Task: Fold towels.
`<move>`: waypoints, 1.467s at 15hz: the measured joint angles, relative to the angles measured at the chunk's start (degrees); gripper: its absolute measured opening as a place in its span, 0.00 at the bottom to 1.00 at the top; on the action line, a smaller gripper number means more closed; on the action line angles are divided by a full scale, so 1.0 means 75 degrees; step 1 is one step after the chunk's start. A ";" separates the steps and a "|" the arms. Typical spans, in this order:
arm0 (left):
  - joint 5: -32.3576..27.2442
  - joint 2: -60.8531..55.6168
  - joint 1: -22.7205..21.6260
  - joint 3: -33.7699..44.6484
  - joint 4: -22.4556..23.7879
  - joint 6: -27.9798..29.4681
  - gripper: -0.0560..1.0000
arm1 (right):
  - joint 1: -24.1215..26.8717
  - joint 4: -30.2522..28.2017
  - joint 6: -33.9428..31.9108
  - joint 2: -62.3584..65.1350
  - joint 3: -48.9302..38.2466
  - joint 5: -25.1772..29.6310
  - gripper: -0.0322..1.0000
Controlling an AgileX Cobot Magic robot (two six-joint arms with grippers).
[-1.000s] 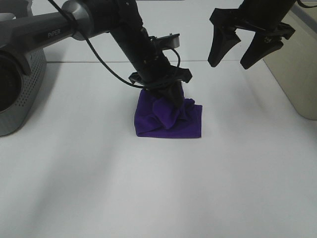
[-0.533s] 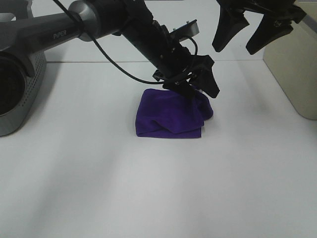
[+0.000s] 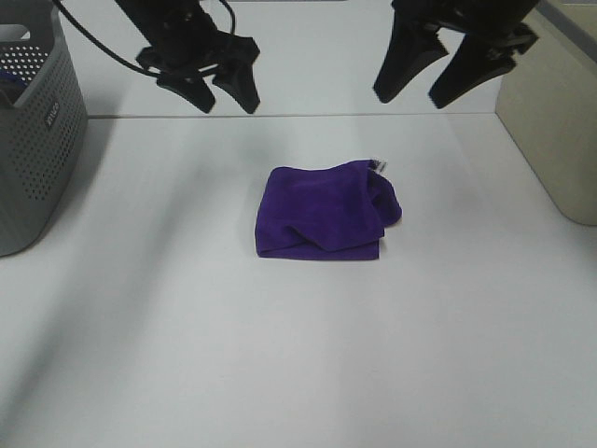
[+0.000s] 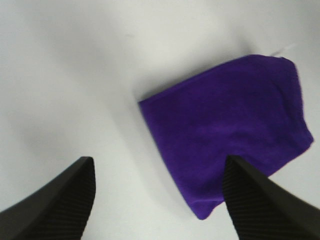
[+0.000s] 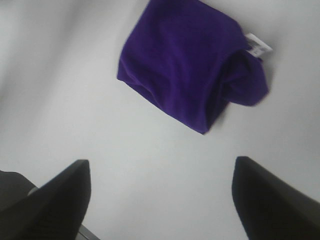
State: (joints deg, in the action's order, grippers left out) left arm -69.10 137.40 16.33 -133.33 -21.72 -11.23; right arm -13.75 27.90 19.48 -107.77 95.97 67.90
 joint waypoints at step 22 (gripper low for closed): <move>-0.0038 -0.0328 -0.0474 -0.0015 0.0267 0.0298 0.68 | -0.0321 0.1467 0.2322 -0.3071 0.0214 -0.1490 0.77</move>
State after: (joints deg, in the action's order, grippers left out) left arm -69.39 134.93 12.78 -133.44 -19.71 -9.00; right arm -16.16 38.90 36.90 -130.81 97.57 56.72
